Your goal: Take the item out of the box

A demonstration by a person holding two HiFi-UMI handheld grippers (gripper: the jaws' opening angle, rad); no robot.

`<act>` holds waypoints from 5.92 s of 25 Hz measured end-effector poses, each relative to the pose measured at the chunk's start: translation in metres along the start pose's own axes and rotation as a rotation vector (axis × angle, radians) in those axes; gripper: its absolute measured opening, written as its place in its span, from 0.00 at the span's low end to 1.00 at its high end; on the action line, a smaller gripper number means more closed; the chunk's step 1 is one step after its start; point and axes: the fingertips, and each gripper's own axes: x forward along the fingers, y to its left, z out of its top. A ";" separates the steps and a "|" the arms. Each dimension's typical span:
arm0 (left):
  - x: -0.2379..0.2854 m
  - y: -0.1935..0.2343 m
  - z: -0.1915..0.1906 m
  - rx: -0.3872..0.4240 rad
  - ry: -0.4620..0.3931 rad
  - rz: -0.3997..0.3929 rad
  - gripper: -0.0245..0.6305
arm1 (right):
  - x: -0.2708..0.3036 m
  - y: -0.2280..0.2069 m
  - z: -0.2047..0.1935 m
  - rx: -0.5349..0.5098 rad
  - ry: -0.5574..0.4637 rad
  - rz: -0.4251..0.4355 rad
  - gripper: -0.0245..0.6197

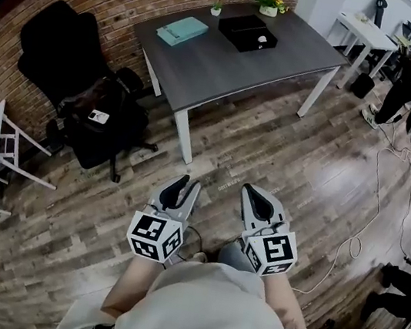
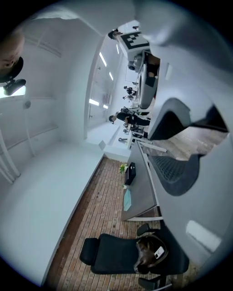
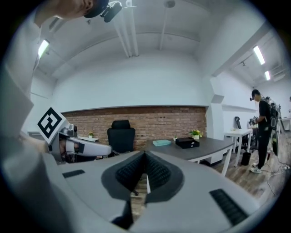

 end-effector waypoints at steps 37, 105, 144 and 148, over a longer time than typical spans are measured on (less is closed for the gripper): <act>0.271 0.057 0.086 -0.031 -0.083 0.071 0.54 | 0.185 -0.265 0.038 0.076 -0.054 0.096 0.70; 0.656 0.311 0.122 -0.187 0.107 0.080 0.55 | 0.709 -0.573 -0.094 -0.075 0.725 0.092 0.47; 0.609 0.284 0.130 -0.164 0.049 0.079 0.55 | 0.683 -0.556 -0.031 -0.166 0.527 0.017 0.28; 0.591 0.267 0.130 -0.146 0.036 0.078 0.55 | 0.654 -0.539 -0.012 -0.152 0.450 0.010 0.28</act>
